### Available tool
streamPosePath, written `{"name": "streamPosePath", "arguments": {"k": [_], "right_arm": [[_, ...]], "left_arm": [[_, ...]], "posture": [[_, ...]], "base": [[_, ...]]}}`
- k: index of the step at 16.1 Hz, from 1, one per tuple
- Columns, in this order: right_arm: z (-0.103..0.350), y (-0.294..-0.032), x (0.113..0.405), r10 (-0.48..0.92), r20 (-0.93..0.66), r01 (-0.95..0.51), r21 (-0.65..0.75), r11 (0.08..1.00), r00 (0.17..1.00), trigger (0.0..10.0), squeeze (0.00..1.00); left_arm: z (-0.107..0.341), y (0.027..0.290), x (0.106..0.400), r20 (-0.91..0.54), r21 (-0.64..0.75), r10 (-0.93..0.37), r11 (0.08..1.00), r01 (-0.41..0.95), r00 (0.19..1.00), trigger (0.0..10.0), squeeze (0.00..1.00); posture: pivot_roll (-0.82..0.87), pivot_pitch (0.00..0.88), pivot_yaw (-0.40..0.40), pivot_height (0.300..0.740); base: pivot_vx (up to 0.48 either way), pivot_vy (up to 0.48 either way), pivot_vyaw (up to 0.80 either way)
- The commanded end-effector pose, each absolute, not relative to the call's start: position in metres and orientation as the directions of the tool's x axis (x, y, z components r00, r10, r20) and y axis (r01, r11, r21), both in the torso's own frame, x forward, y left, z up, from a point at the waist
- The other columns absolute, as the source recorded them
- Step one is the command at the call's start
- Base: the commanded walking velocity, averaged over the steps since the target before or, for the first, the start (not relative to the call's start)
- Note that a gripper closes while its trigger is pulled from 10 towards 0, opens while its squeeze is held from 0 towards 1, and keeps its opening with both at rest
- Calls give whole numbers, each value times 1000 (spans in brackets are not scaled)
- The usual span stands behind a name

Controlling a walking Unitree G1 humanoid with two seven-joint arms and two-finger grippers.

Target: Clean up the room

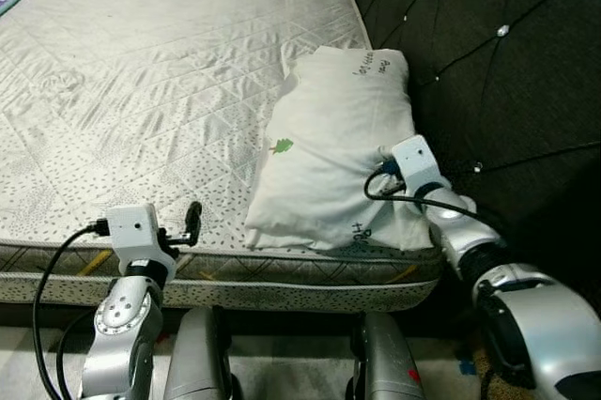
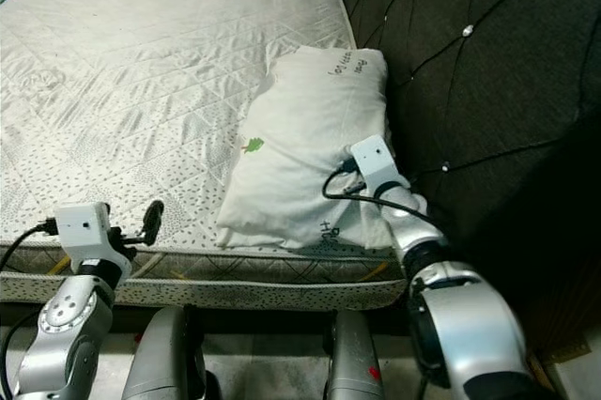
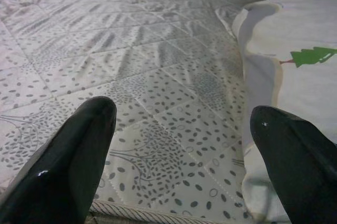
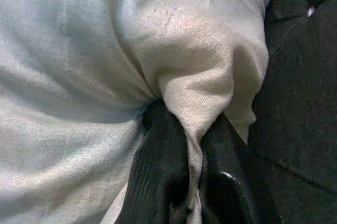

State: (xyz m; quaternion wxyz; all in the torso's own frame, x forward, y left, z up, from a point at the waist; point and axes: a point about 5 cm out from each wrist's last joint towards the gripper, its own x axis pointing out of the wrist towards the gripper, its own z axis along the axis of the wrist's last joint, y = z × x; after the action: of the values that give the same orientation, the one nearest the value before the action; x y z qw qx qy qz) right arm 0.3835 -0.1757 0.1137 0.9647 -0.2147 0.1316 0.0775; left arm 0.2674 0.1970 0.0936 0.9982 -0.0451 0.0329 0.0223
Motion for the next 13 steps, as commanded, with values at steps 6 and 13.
{"name": "streamPosePath", "arguments": {"k": [6,13], "right_arm": [[153,-161,402,148,-208,-226,-430,874,967,0,0],[253,-215,419,46,-8,-42,-569,821,999,0,0]], "left_arm": [[95,194,269,-61,-80,23,996,-28,998,10000,0],[96,203,260,-46,-75,92,993,-96,995,10000,0]], "posture": [[15,30,-38,577],[47,26,-83,577]], "base": [[0,0,0],[0,0,0]]}}
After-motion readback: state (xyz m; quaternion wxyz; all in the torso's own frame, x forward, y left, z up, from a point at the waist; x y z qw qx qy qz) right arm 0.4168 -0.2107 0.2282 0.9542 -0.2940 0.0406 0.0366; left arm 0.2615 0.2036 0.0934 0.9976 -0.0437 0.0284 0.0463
